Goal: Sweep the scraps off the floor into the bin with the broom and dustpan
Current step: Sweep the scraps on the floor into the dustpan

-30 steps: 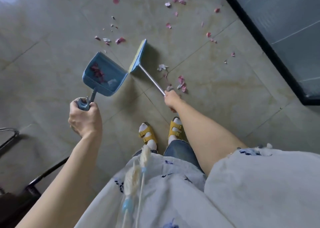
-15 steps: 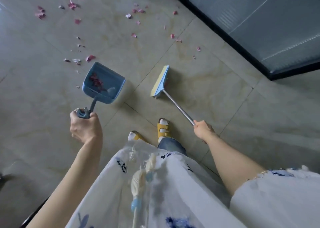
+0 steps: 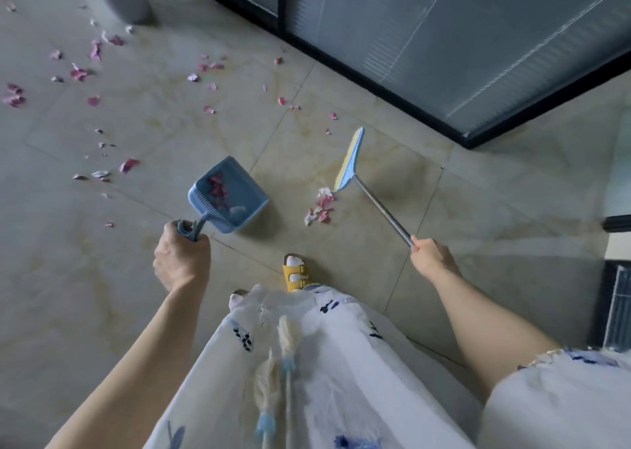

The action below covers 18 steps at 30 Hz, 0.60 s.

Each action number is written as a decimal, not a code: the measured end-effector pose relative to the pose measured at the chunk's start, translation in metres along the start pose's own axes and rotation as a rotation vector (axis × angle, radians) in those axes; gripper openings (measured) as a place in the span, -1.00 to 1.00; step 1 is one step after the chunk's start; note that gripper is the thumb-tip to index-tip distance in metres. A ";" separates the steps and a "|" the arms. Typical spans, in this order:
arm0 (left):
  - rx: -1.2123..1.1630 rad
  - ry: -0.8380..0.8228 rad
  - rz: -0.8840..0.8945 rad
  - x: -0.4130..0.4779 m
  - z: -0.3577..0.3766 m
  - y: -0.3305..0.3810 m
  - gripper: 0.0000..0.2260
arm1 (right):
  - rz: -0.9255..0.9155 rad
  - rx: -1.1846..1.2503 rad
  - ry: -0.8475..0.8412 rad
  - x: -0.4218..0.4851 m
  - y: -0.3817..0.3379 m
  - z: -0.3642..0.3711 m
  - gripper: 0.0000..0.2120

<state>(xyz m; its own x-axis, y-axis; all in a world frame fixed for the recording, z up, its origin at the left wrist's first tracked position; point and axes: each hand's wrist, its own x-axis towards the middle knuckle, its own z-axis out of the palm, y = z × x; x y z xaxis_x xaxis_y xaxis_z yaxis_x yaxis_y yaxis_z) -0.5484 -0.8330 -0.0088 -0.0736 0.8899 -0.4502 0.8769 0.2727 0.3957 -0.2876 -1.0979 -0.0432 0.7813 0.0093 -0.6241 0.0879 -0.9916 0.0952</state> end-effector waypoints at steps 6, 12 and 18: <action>0.112 -0.040 0.150 -0.005 0.010 0.009 -0.74 | 0.045 -0.016 0.051 0.032 -0.015 -0.017 -0.72; 0.211 -0.030 0.260 -0.009 0.009 0.006 -0.76 | 0.018 0.120 -0.209 0.038 -0.050 0.004 -0.92; 0.192 -0.027 0.257 -0.012 0.011 0.005 -0.79 | 0.039 0.404 -0.320 -0.007 -0.061 0.043 -0.76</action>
<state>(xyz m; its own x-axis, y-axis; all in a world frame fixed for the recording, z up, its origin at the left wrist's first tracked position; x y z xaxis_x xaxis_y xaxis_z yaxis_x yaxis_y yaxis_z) -0.5376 -0.8461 -0.0105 0.1720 0.9099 -0.3775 0.9391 -0.0357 0.3417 -0.3251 -1.0431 -0.0780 0.5453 -0.0061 -0.8382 -0.2328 -0.9617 -0.1444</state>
